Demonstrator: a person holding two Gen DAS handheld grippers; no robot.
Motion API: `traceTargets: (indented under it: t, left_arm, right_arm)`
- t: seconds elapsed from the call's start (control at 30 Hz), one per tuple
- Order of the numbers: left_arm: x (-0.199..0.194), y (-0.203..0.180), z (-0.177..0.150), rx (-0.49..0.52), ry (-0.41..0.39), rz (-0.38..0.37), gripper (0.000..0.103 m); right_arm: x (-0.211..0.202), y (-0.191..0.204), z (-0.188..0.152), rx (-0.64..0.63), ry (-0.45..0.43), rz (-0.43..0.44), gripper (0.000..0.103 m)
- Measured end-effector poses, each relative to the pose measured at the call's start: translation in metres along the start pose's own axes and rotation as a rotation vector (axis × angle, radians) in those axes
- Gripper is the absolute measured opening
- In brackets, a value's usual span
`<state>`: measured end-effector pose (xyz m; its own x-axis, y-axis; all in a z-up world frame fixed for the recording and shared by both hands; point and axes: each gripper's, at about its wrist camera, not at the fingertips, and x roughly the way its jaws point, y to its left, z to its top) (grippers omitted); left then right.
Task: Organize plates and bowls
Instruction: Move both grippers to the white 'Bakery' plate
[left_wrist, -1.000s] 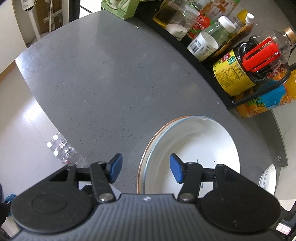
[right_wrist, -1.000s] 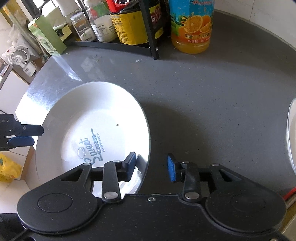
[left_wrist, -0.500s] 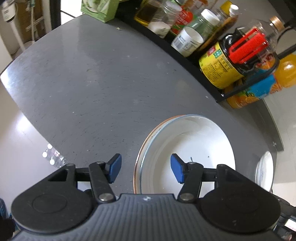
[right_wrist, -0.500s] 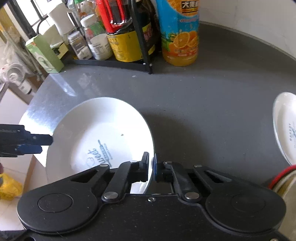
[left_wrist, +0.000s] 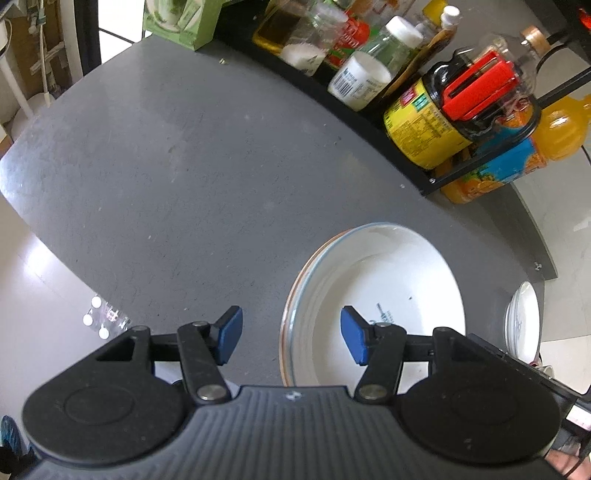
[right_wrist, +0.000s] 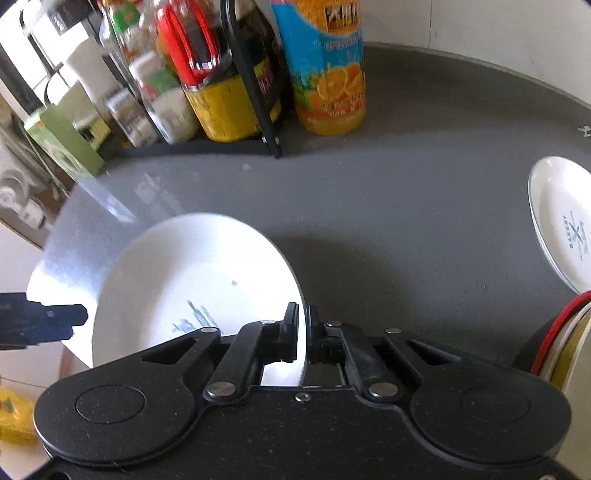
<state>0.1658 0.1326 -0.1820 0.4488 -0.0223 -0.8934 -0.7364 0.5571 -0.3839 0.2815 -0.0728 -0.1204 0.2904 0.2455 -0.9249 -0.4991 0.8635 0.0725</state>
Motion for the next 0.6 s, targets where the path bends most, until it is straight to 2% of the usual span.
traceTargets:
  t: [0.13,0.2,0.3,0.6]
  left_arm:
    - [-0.006,-0.016,0.003,0.017,-0.027,-0.009,0.066]
    - [-0.006,-0.029,0.005,0.032,-0.043,-0.008,0.069]
    - [-0.003,-0.051,0.009,0.054,-0.049,-0.015,0.073]
    - [0.015,-0.141,0.006,0.167,-0.041,-0.060,0.074]
  right_arm:
    - [-0.017,-0.008,0.007,0.024,-0.026,0.024,0.008]
    - [-0.026,-0.017,0.013,0.047,-0.037,0.040,0.015]
    - [-0.043,-0.033,0.019,0.067,-0.069,0.047,0.033]
    - [-0.083,-0.108,0.024,0.172,-0.137,0.024,0.040]
